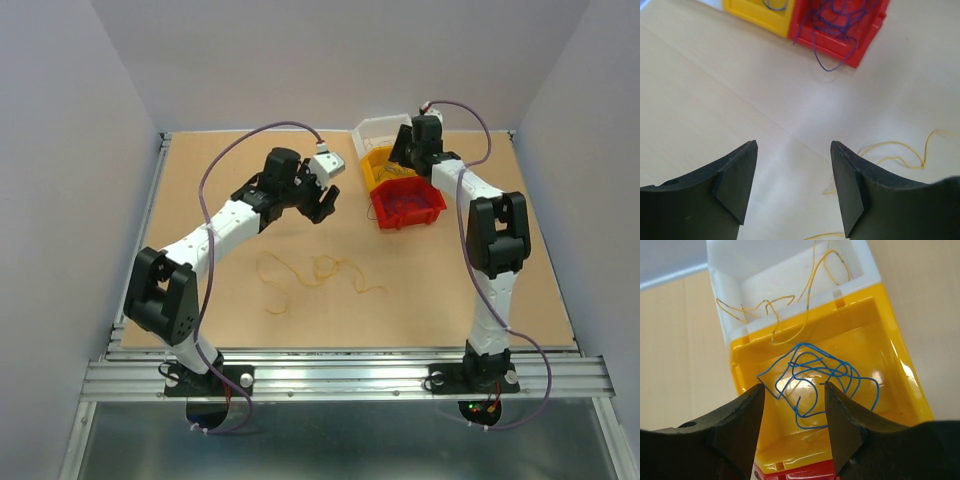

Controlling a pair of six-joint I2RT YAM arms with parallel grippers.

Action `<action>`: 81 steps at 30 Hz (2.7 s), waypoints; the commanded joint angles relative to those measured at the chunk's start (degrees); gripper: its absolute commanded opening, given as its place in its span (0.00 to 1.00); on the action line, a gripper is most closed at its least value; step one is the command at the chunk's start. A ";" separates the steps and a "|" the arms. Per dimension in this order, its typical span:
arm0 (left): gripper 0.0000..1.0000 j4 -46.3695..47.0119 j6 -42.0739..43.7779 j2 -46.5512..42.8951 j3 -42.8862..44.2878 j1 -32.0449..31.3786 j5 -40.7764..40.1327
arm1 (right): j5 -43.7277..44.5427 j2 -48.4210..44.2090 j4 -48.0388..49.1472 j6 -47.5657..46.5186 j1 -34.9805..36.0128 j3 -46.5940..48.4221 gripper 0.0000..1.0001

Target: Untangle the cables

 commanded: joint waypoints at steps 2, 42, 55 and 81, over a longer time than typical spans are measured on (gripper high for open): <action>0.72 -4.29 9.65 0.86 -2.83 -2.75 -0.88 | -4.84 2.07 1.25 -7.37 0.38 1.01 0.57; 0.00 -14.14 14.41 6.07 -4.85 -13.65 -1.67 | -5.53 -38.25 0.37 -9.13 3.20 -30.63 0.61; 0.00 -25.21 12.38 -7.65 8.32 -13.65 -11.95 | -51.94 -39.32 28.50 -9.93 3.20 -40.12 0.77; 0.00 -25.13 10.71 -1.95 28.02 -13.65 -17.93 | -38.96 -32.46 47.48 -1.93 7.41 -42.05 0.95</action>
